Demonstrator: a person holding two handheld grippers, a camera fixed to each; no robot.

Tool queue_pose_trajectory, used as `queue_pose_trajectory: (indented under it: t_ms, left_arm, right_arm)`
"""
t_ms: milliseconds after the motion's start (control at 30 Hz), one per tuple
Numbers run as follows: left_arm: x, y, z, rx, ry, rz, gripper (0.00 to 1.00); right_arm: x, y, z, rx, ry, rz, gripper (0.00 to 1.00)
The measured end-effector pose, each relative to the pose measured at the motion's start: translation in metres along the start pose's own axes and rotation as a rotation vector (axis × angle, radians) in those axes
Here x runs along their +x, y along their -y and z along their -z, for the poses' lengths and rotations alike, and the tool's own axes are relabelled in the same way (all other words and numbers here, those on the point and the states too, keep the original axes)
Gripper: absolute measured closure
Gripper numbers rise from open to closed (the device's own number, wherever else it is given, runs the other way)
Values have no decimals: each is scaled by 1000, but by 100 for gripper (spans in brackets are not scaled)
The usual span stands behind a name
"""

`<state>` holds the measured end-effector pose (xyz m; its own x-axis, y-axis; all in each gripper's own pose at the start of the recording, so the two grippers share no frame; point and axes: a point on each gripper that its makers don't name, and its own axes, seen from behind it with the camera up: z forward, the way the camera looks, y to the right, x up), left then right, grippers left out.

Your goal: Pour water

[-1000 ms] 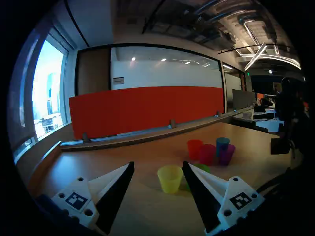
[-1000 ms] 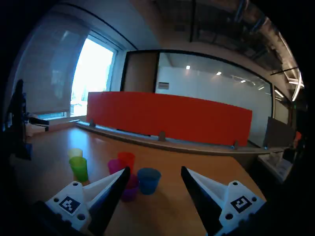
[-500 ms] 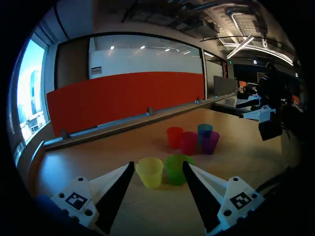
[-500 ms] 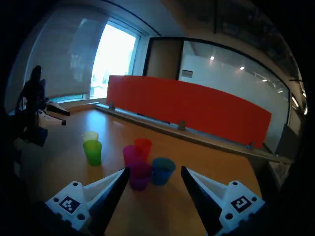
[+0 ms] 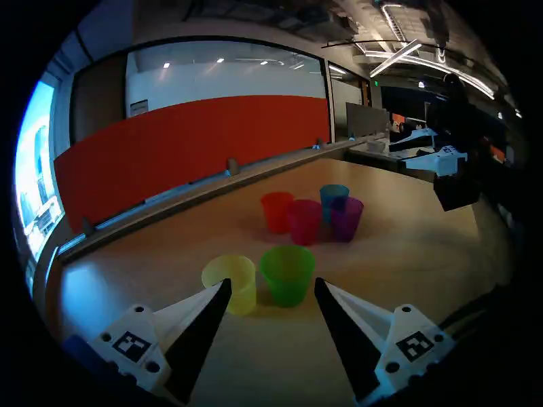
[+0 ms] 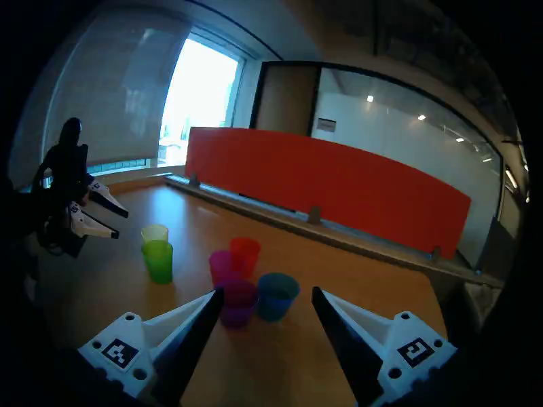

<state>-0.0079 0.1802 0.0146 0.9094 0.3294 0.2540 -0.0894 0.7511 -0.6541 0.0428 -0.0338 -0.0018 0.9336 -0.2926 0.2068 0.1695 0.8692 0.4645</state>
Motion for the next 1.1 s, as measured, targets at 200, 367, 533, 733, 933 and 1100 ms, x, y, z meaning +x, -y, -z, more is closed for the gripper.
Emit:
queue_pose_trajectory:
  t_ms: [200,367,533,733,933,1100]
  left_arm:
    - [-8,-6,-15,-37,43,-6,9]
    - [-19,-10,-27,-59,86,-14,9]
    - [-28,-13,-37,-74,113,-28,9]
    - [-38,-17,-49,-91,138,-40,9]
    - [-41,-18,-60,-97,144,-42,9]
    - [-41,-16,-69,-96,140,-38,9]
  right_arm:
    - [-3,-3,-3,6,13,13,0]
    - [-6,-6,-7,6,20,17,0]
    - [-8,-8,-11,7,25,17,0]
    - [-11,-10,-16,6,31,17,0]
    - [-13,-12,-19,4,36,18,0]
    - [-15,-15,-19,2,39,20,0]
